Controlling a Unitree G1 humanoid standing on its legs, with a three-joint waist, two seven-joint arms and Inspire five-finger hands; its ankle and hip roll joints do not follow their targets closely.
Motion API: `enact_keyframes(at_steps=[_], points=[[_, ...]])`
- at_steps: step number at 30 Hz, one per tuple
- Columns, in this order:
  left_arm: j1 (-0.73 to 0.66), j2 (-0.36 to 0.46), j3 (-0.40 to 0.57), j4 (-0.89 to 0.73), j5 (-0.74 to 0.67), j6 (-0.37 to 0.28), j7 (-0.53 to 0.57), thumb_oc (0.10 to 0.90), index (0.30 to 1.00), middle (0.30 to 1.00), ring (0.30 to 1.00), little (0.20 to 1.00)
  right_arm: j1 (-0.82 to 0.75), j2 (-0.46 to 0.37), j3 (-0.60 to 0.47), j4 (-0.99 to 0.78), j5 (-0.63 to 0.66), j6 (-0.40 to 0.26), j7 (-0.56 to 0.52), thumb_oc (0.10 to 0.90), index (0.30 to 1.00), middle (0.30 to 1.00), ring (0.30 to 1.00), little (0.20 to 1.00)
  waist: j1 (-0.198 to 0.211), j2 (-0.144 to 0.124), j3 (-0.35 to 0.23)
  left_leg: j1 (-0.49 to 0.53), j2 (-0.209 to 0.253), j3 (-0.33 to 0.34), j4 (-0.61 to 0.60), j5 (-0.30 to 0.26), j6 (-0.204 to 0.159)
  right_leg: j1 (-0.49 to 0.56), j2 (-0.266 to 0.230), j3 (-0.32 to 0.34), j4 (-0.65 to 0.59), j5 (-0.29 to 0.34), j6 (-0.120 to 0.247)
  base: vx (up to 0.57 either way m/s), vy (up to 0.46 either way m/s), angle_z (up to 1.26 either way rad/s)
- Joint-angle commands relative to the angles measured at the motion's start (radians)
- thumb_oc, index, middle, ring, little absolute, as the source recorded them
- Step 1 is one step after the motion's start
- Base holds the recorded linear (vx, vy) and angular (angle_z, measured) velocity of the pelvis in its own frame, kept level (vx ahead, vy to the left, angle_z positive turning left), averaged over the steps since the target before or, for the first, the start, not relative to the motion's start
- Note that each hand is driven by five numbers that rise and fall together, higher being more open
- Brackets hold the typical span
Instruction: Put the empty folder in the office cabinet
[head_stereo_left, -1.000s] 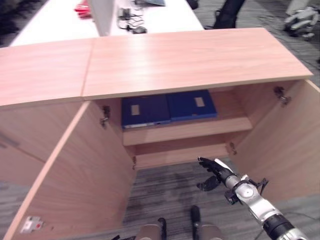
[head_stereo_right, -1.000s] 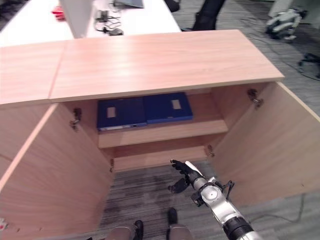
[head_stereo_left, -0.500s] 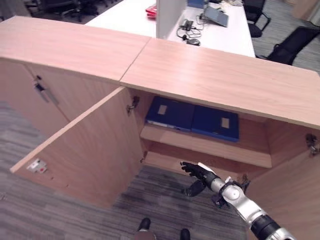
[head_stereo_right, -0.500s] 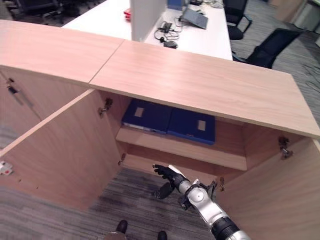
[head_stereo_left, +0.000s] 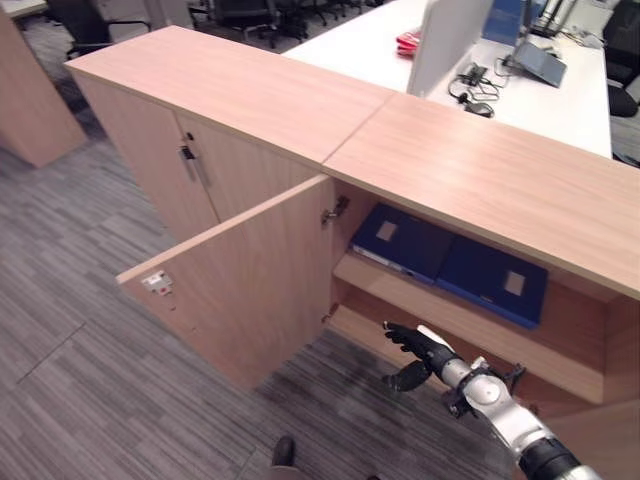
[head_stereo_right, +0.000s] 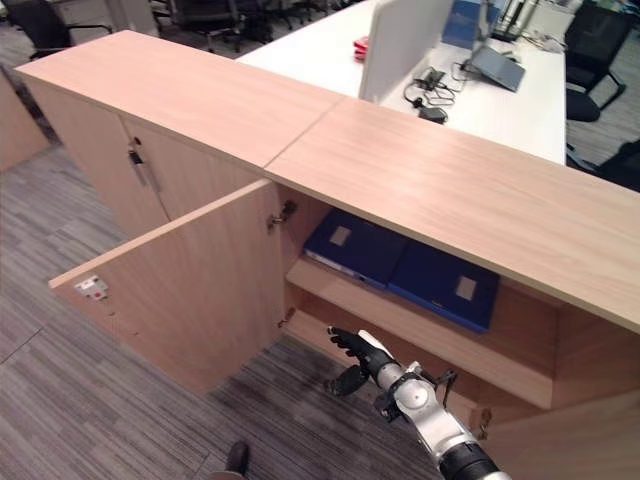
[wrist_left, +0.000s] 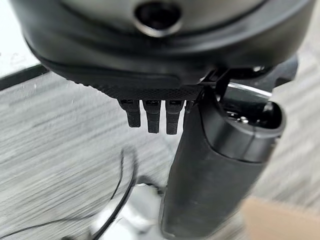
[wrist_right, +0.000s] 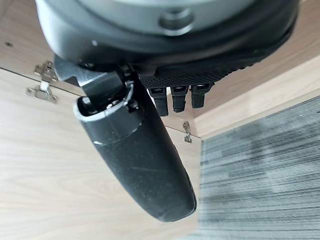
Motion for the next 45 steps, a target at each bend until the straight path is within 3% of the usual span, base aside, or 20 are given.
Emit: enact_keyframes(at_steps=[1,2,5,7,10,13,17,21,22,24,29,30,34,39,45], points=[[-0.047,0.180,0.016,-0.118,-0.029,-0.064,0.095,0.800,0.900,0.900,0.900,0.900,-0.051,-0.012,-0.086,-0.050,-0.017,-0.074,-0.021,0.800,0.900,0.900,0.900,0.900,0.011,-0.014,0.024,0.125,0.031,0.076,-0.062,-0.047,0.018,-0.042,-0.004,0.086,0.035,0.059,-0.002,-0.01,0.040,0.80],[-0.101,0.208,0.015,-0.160,-0.022,-0.073,0.118,0.800,0.900,0.900,0.900,0.900,-0.027,-0.018,-0.127,-0.053,-0.018,-0.071,-0.028,0.800,0.900,0.900,0.900,0.900,-0.005,-0.008,0.039,0.140,0.056,0.139,-0.062,-0.043,-0.002,-0.024,-0.016,0.034,0.031,0.059,0.000,0.00,0.016,0.58],[-0.179,0.227,0.006,-0.236,-0.009,-0.075,0.145,0.800,0.900,0.900,0.900,0.900,-0.015,-0.003,-0.168,-0.043,-0.015,-0.061,-0.038,0.800,0.900,0.900,0.900,0.900,-0.016,-0.009,0.050,0.142,0.069,0.169,-0.062,-0.046,-0.021,0.013,-0.024,-0.023,-0.007,0.055,-0.001,0.01,0.022,0.79],[-0.196,0.228,-0.002,-0.266,-0.008,-0.073,0.147,0.800,0.900,0.900,0.900,0.900,-0.020,0.001,-0.169,-0.041,-0.013,-0.060,-0.042,0.800,0.900,0.900,0.900,0.900,-0.010,-0.012,0.054,0.134,0.063,0.159,-0.062,-0.044,-0.023,0.017,-0.026,-0.030,-0.007,0.048,-0.002,0.00,0.026,0.97],[-0.182,0.181,0.010,-0.471,0.009,-0.068,0.165,0.800,0.900,0.900,0.900,0.900,-0.016,0.025,-0.182,-0.024,-0.024,-0.059,-0.048,0.800,0.900,0.900,0.900,0.900,0.025,-0.019,0.053,0.124,0.045,0.145,-0.062,-0.050,-0.016,0.032,-0.029,-0.043,-0.007,0.042,-0.002,0.02,0.068,0.36],[-0.197,0.167,-0.007,-0.506,0.027,-0.070,0.174,0.800,0.900,0.900,0.900,0.900,-0.024,0.041,-0.179,-0.006,-0.027,-0.060,-0.058,0.800,0.900,0.900,0.900,0.900,0.031,-0.022,0.057,0.125,0.036,0.147,-0.062,-0.049,-0.017,0.039,-0.038,-0.048,-0.007,0.041,0.000,0.02,0.109,0.21],[-0.288,0.212,-0.093,-0.560,0.113,-0.069,0.209,0.800,0.900,0.900,0.900,0.900,-0.066,0.089,-0.149,0.014,-0.032,-0.065,-0.063,0.800,0.900,0.900,0.900,0.900,0.040,-0.030,0.058,0.129,0.009,0.134,-0.062,-0.058,-0.024,0.049,-0.053,-0.057,-0.007,0.037,0.001,0.03,0.157,0.21],[-0.519,0.336,-0.370,-0.616,0.209,-0.080,0.201,0.800,0.900,0.900,0.900,0.900,-0.137,0.150,-0.103,0.023,-0.027,-0.074,-0.076,0.800,0.900,0.900,0.900,0.900,0.037,-0.043,0.105,0.146,-0.016,0.123,-0.062,-0.064,-0.027,0.064,-0.063,-0.057,-0.007,0.037,-0.004,-0.01,0.081,0.14],[-0.523,0.337,-0.372,-0.615,0.209,-0.081,0.201,0.800,0.900,0.900,0.900,0.900,-0.137,0.151,-0.105,0.023,-0.027,-0.074,-0.076,0.800,0.900,0.900,0.900,0.900,0.039,-0.044,0.108,0.148,-0.016,0.123,-0.062,-0.065,-0.027,0.066,-0.063,-0.057,-0.007,0.037,-0.003,-0.03,0.026,0.06],[-0.620,0.351,-0.503,-0.673,0.224,-0.087,0.169,0.800,0.900,0.900,0.900,0.900,-0.151,0.162,-0.102,0.025,-0.029,-0.078,-0.078,0.800,0.900,0.900,0.900,0.900,0.032,-0.042,0.129,0.154,-0.025,0.121,-0.062,-0.065,-0.026,0.069,-0.064,-0.058,-0.007,0.036,-0.005,-0.05,0.009,0.00],[-0.715,0.339,-0.618,-0.693,0.209,-0.093,0.131,0.800,0.900,0.900,0.900,0.900,-0.157,0.161,-0.102,0.028,-0.034,-0.083,-0.077,0.800,0.900,0.900,0.900,0.900,0.021,-0.037,0.148,0.158,-0.029,0.120,-0.062,-0.063,-0.026,0.068,-0.062,-0.055,-0.007,0.039,-0.006,-0.04,-0.015,-0.12],[-0.780,0.338,-0.697,-0.721,0.200,-0.092,0.100,0.800,0.900,0.900,0.900,0.900,-0.161,0.155,-0.089,0.049,-0.046,-0.081,-0.069,0.800,0.900,0.900,0.900,0.900,0.016,-0.036,0.161,0.157,-0.029,0.116,-0.062,-0.061,-0.027,0.066,-0.058,-0.056,-0.007,0.039,-0.007,-0.05,-0.050,-0.12],[-0.852,0.326,-0.856,-0.808,0.172,-0.082,0.025,0.800,0.900,0.900,0.900,0.900,-0.151,0.135,-0.059,0.101,-0.072,-0.066,-0.046,0.800,0.900,0.900,0.900,0.900,0.021,-0.040,0.183,0.155,-0.030,0.109,-0.062,-0.059,-0.027,0.060,-0.054,-0.057,-0.007,0.043,-0.008,-0.04,-0.051,-0.01],[-0.863,0.295,-0.963,-0.872,0.133,-0.061,-0.034,0.800,0.900,0.900,0.900,0.900,-0.136,0.107,-0.083,0.121,-0.075,-0.051,-0.051,0.800,0.900,0.900,0.900,0.900,0.011,-0.033,0.206,0.152,-0.031,0.106,-0.062,-0.053,-0.029,0.052,-0.050,-0.056,-0.007,0.050,-0.007,-0.04,-0.036,0.07],[-0.833,0.352,-1.063,-1.027,0.116,-0.051,-0.085,0.800,0.900,0.900,0.900,0.900,-0.138,0.105,-0.139,0.134,-0.077,-0.047,-0.071,0.800,0.900,0.900,0.900,0.900,0.002,-0.031,0.218,0.151,-0.029,0.107,-0.062,-0.049,-0.027,0.040,-0.046,-0.048,-0.007,0.050,-0.008,-0.01,-0.008,0.00]])
